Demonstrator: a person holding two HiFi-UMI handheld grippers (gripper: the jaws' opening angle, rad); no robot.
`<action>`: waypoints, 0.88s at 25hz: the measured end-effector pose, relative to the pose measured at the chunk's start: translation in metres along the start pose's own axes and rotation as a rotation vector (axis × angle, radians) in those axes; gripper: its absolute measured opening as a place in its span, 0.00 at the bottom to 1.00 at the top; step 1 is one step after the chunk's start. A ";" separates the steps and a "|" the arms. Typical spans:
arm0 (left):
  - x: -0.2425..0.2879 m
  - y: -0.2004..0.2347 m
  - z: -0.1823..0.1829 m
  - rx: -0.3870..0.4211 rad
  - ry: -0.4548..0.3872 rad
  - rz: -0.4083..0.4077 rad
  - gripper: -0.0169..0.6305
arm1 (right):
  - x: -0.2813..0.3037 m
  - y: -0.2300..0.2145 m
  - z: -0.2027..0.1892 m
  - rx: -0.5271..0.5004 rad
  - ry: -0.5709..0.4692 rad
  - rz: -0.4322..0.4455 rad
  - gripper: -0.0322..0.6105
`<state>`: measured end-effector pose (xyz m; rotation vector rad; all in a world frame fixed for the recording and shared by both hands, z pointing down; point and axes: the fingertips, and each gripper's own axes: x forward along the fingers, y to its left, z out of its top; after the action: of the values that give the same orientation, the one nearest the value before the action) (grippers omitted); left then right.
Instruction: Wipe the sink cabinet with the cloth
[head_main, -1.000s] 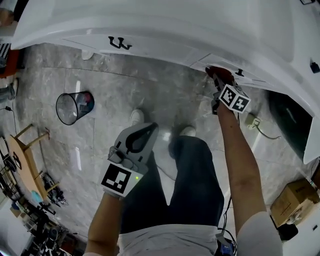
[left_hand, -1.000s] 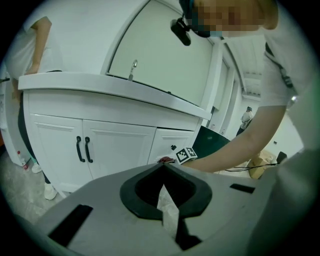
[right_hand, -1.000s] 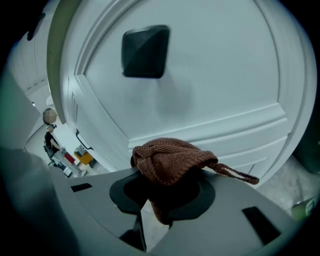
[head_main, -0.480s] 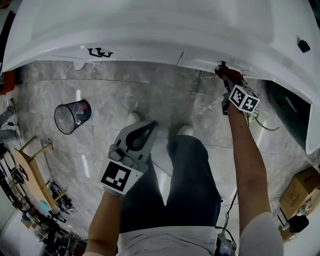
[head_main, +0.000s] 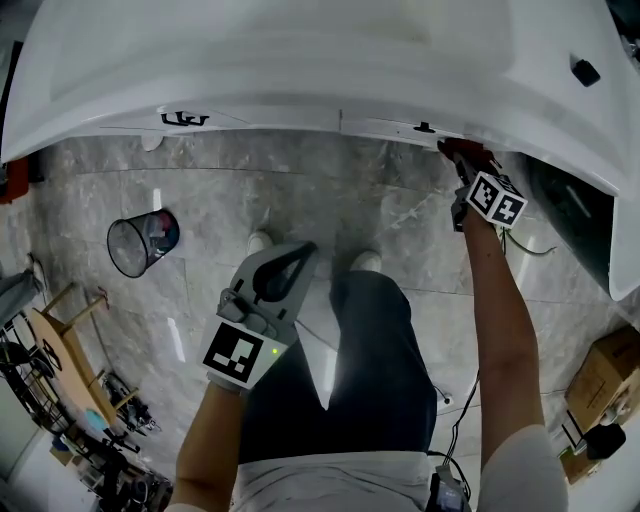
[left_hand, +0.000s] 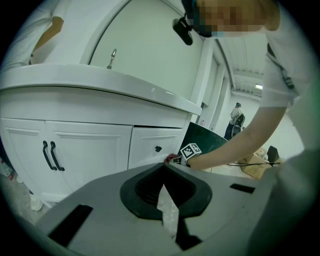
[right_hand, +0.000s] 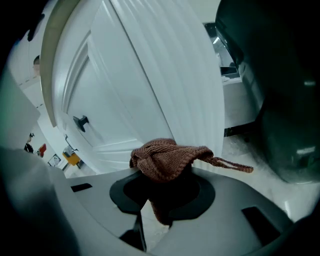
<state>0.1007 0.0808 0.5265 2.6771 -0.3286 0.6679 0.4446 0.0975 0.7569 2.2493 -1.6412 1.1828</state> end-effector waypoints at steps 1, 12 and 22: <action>0.000 0.000 0.001 0.001 -0.001 -0.001 0.04 | -0.001 0.000 0.002 0.008 -0.003 -0.001 0.21; -0.009 -0.011 0.011 0.018 0.001 -0.053 0.04 | -0.035 0.013 0.032 -0.003 -0.027 0.000 0.21; -0.039 -0.024 0.039 0.031 -0.029 -0.104 0.04 | -0.094 0.045 0.091 -0.058 -0.058 -0.005 0.21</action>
<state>0.0905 0.0923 0.4689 2.7145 -0.1865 0.6081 0.4435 0.1045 0.6184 2.2724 -1.6663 1.0641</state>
